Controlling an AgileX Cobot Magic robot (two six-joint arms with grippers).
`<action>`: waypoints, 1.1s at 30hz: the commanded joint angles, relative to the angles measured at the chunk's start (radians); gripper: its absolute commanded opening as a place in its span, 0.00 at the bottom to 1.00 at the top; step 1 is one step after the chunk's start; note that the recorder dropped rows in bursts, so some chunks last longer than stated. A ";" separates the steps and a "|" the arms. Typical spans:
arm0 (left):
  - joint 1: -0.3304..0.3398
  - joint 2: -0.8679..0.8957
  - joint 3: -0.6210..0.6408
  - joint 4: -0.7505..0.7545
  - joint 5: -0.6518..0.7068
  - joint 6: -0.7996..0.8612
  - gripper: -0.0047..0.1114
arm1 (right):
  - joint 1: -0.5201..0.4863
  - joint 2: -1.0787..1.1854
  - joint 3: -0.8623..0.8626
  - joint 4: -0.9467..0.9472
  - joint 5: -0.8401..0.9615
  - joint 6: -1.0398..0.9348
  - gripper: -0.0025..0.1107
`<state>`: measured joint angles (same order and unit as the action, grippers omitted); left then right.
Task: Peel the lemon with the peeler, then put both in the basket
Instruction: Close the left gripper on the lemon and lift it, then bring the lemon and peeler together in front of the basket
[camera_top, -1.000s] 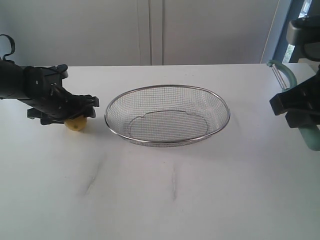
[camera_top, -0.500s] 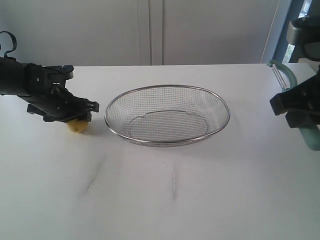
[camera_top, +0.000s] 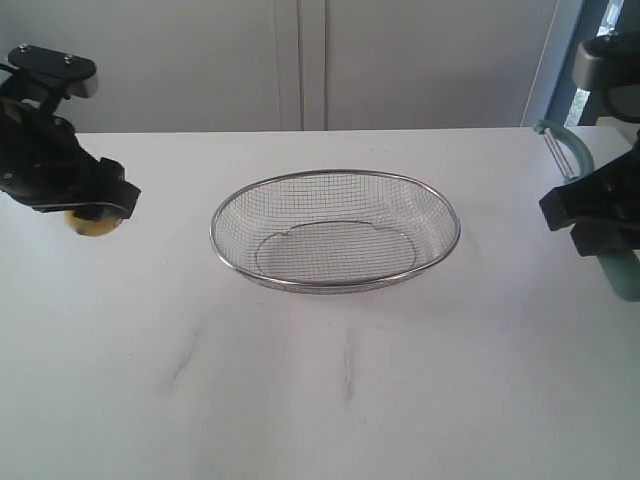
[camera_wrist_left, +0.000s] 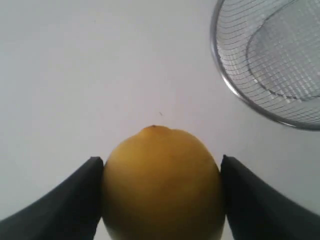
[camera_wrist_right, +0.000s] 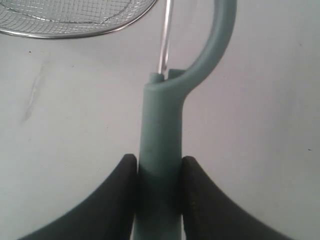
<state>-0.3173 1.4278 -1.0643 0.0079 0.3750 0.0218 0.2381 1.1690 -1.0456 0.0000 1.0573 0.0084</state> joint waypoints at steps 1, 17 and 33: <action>-0.049 -0.185 0.111 -0.015 -0.074 0.054 0.04 | 0.000 -0.009 0.001 0.000 -0.010 -0.008 0.07; -0.300 -0.611 0.364 -0.484 -0.012 0.824 0.04 | 0.000 -0.009 0.001 0.000 -0.012 -0.008 0.07; -0.336 -0.666 0.412 -0.864 0.087 1.257 0.04 | 0.000 -0.009 0.001 0.000 -0.020 -0.008 0.07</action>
<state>-0.6499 0.7711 -0.6519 -0.8017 0.4648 1.2733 0.2381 1.1690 -1.0456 0.0000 1.0573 0.0084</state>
